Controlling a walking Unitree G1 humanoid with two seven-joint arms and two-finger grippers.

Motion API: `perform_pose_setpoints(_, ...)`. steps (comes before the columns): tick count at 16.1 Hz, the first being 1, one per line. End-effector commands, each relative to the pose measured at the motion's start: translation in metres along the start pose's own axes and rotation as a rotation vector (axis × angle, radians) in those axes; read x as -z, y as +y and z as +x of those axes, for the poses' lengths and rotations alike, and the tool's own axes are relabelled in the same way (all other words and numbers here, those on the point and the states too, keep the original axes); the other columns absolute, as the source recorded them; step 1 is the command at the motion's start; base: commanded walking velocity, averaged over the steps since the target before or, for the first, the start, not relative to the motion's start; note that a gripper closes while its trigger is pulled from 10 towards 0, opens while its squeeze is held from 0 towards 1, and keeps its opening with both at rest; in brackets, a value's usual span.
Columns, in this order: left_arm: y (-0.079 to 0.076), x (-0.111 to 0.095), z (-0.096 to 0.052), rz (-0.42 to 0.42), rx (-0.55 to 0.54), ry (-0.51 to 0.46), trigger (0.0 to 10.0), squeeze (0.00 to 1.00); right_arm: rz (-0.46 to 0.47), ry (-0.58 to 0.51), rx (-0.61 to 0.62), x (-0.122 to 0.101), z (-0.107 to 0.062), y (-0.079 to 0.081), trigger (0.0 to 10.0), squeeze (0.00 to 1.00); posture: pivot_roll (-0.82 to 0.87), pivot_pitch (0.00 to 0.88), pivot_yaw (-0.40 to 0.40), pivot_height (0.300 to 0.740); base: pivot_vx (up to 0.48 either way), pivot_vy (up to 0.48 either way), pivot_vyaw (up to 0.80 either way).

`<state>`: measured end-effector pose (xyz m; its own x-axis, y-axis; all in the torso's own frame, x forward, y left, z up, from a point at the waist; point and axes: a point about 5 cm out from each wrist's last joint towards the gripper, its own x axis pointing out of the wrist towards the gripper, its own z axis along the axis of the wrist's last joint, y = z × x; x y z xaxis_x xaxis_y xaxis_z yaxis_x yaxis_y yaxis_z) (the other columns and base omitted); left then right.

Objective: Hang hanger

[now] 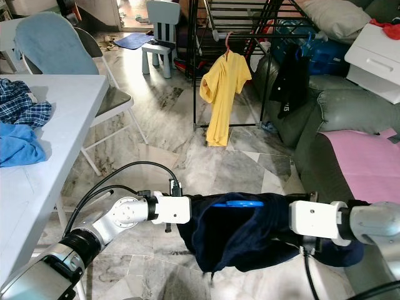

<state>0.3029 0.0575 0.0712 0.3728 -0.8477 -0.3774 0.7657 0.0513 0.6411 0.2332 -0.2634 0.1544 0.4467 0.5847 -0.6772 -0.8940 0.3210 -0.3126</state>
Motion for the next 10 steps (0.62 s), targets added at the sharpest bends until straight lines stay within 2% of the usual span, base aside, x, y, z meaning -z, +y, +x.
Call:
perform_pose_setpoints(1,0.0056,-0.0025,0.0001,0.027,-0.005,-0.008,0.0,0.0,-0.017,0.032,0.012,0.0023,-0.0082,-0.0046,4.9,0.0,-0.03,0.0,-0.042,0.74,0.0,0.0,0.0)
perform_pose_setpoints(2,0.0055,-0.0024,0.0002,0.023,-0.008,-0.008,0.0,0.0,-0.01,0.016,0.025,0.0012,-0.0078,-0.0054,10.0,0.0,-0.03,0.0,-0.043,0.74,0.0,0.0,0.0)
perform_pose_setpoints(3,0.0051,-0.0022,0.0005,0.024,-0.009,-0.007,0.0,0.0,0.016,-0.005,0.047,-0.0003,-0.0075,-0.0072,10.0,0.88,-0.03,0.0,-0.043,0.74,0.0,0.0,0.0)
perform_pose_setpoints(4,0.0047,-0.0022,0.0008,0.024,-0.009,-0.007,0.0,0.0,0.041,-0.01,0.049,0.0003,-0.0077,-0.007,10.0,1.0,-0.03,0.0,-0.044,0.74,0.0,0.0,0.0)
perform_pose_setpoints(7,0.0031,-0.002,0.001,0.026,-0.003,-0.006,0.0,0.0,0.017,0.012,0.065,0.0049,-0.0129,-0.0083,10.0,1.0,-0.03,0.0,-0.043,0.74,0.0,0.0,0.0)
perform_pose_setpoints(8,0.0029,-0.0016,0.0008,0.026,-0.003,-0.005,0.0,0.0,0.02,0.006,0.073,0.0038,-0.0153,-0.0106,10.0,0.57,-0.03,0.0,-0.043,0.74,0.0,0.0,0.0)
perform_pose_setpoints(9,0.0029,-0.0016,0.0009,0.027,-0.004,-0.005,0.0,0.0,0.025,0.002,0.075,0.0032,-0.0156,-0.0111,10.0,0.0,-0.03,0.0,-0.043,0.74,0.0,0.0,0.0)
perform_pose_setpoints(10,0.003,-0.0017,0.0011,0.025,-0.005,-0.005,0.0,0.0,0.032,0.002,0.057,0.0038,-0.0143,-0.0088,10.0,0.0,-0.03,0.0,-0.043,0.74,0.0,0.0,0.0)
